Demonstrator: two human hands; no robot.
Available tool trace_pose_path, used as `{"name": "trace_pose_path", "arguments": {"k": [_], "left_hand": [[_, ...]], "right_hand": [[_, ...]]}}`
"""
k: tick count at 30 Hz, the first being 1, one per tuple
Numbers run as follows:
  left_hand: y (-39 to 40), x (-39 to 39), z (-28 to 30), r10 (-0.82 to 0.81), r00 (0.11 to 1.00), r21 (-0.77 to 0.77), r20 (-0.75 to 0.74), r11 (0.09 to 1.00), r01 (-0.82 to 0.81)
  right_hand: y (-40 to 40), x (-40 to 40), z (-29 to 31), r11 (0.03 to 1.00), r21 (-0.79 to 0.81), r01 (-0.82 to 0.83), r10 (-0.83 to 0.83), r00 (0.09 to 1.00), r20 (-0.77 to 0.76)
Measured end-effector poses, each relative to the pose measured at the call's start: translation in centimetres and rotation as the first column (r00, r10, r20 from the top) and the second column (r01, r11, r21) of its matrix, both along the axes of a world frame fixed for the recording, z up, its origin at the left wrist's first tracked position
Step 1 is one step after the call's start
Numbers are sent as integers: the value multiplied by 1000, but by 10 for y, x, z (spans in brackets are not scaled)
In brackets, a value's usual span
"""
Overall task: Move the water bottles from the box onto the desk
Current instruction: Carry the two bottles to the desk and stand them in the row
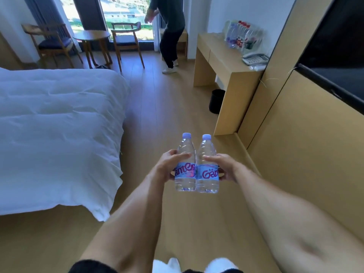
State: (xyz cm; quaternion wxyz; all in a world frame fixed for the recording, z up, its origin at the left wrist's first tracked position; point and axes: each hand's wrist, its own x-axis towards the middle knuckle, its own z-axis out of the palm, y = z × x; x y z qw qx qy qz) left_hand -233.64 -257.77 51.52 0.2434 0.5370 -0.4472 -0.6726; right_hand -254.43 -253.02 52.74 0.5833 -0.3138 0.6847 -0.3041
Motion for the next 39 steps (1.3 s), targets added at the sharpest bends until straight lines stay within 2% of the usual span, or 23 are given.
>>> {"name": "trace_pose_path", "arguments": {"k": [7,20,28,39], "left_hand": [[-123,-11,-6,-31,999,7,43,1000,31],[-358,-74,-32,23,992,82,123,996,-33],[-482,-120,-31,46,994,101,96,993,-56],[-655,-154,-50,-32,997,112,75,993,24]], "right_hand": [[-117,-10,-5,1000,11,8,-8,1000,7],[-368,-76,-51,997,58,-46,41,996,81],[-499,-124,-50,994,84,-65,56,993,107],[-651,-155,-67,993,117,26,-36,996,83]]}}
